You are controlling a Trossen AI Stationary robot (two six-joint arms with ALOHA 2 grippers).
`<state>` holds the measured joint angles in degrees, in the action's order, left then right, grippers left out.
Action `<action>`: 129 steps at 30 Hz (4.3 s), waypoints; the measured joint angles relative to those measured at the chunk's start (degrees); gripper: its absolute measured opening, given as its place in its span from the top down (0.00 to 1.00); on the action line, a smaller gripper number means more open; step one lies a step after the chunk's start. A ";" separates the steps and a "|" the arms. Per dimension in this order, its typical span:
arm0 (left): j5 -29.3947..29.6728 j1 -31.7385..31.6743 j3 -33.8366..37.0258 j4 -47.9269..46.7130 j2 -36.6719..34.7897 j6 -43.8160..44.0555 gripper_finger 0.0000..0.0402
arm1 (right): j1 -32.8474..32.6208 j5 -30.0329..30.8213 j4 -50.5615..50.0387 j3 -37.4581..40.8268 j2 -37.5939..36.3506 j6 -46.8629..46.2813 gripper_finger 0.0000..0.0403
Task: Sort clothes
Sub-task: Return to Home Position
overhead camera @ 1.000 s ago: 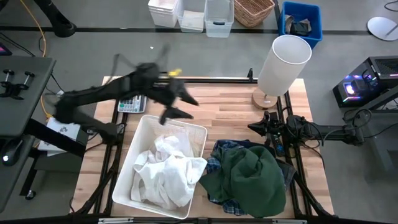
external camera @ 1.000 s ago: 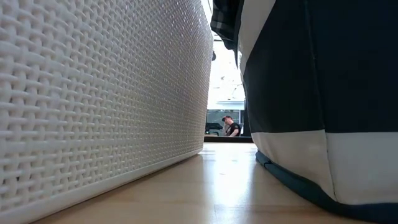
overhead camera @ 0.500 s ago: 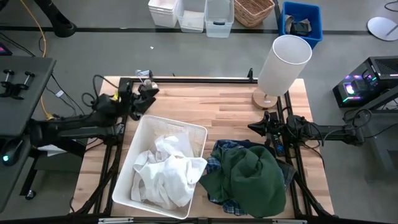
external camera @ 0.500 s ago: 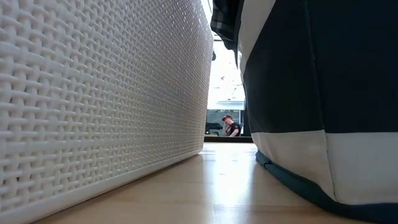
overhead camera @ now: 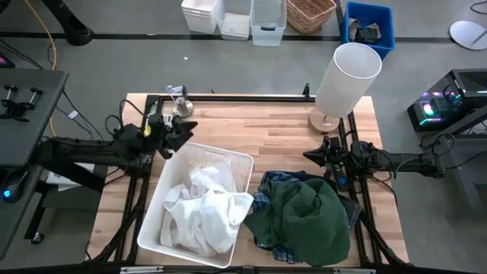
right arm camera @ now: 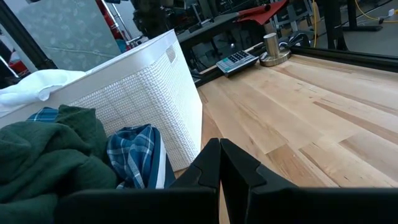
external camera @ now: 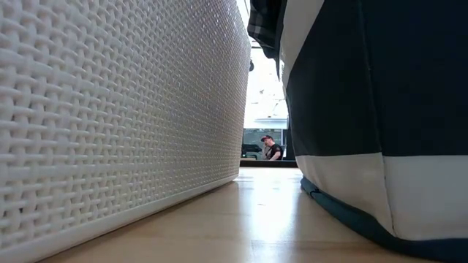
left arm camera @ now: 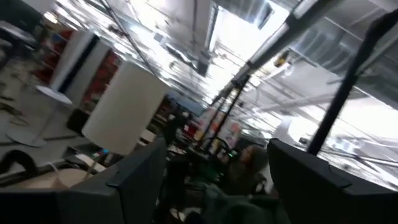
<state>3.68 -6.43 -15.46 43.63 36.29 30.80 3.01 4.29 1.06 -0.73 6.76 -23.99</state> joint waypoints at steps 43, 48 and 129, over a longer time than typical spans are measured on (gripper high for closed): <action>16.35 6.67 10.85 -21.28 -36.14 -14.37 0.35 | 0.01 -0.02 0.00 0.00 -0.02 0.00 1.00; 27.36 4.97 10.91 -30.85 -35.09 -12.51 0.43 | 0.01 -0.01 0.00 0.00 -0.04 0.00 1.00; -9.07 -15.94 14.73 -39.67 -27.96 -5.83 1.00 | -0.01 0.00 0.00 0.00 0.00 0.00 1.00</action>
<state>-5.39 -22.37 -0.73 3.97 8.34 24.97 3.01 4.29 1.06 -0.73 6.76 -23.99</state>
